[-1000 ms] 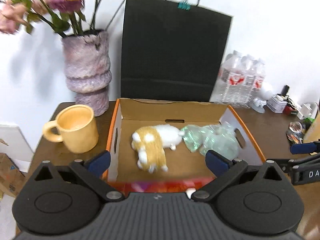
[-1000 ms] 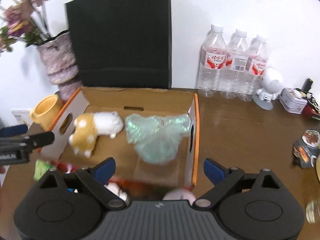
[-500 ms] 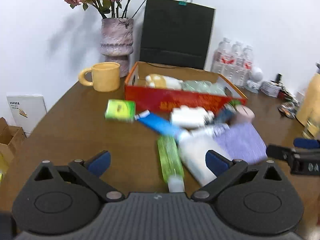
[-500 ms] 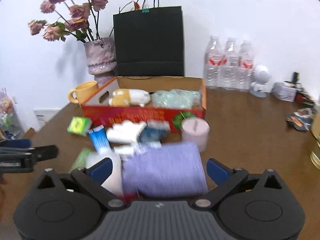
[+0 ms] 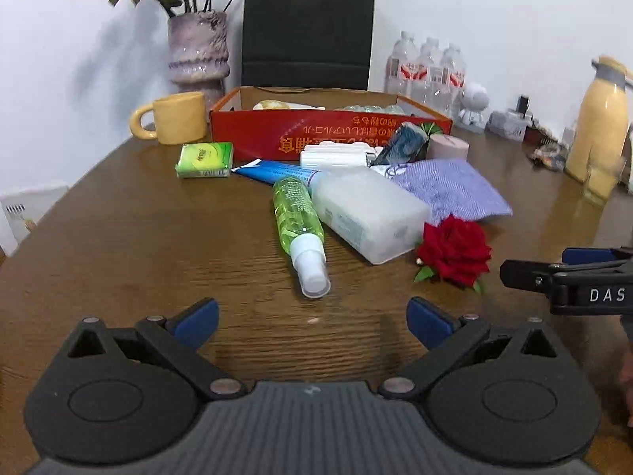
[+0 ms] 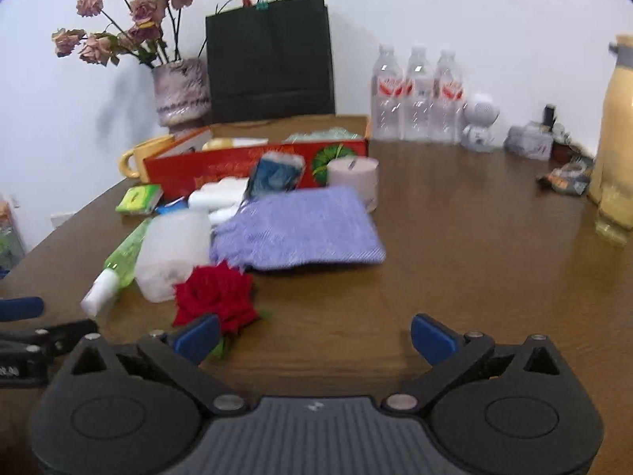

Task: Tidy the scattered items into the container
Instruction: 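Open both tools to drop the toy and bag, then withdraw, then grasp the green spray bottle with the left tool while the right tool grasps the red rose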

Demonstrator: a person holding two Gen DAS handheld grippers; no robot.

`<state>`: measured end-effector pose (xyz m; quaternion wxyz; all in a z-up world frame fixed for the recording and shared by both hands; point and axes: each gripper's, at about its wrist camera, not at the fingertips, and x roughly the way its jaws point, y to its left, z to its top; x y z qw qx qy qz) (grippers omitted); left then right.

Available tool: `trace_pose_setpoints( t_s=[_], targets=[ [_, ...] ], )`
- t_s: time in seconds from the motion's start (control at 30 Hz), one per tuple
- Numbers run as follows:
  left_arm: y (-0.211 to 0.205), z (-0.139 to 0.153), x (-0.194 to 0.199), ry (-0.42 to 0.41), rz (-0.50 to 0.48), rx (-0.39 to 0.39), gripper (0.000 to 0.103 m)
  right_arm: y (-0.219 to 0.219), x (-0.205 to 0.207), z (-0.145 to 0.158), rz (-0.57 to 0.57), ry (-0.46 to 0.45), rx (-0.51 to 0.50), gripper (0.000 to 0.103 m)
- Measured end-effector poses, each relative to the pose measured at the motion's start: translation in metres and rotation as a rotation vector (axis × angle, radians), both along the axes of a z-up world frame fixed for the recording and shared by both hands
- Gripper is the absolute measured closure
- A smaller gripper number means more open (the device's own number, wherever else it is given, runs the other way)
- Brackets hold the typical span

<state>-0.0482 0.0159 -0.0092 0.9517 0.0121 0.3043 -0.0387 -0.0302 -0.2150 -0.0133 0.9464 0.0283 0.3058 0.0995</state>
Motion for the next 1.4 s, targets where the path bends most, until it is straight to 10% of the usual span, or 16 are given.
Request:
trace_pose_setpoints(
  t_s=[0.77,0.93,1.2,1.4],
  targets=[
    [-0.004,-0.006,0.035,0.079,0.028,0.026,0.001,0.013,0.004,-0.006,0.010,0.063,-0.050,0.000],
    [0.001,-0.005,0.046,0.058,0.042,0.025,0.020,0.030,0.012,-0.007,0.091,0.064,-0.105,0.000],
    [0.002,-0.001,0.049,0.025,0.015,0.031,0.077,0.056,0.036,-0.006,0.157,0.060,-0.107,0.000],
    [-0.003,-0.001,0.041,0.019,0.001,0.063,0.080,0.055,0.035,-0.005,0.141,0.046,-0.098,0.013]
  ],
)
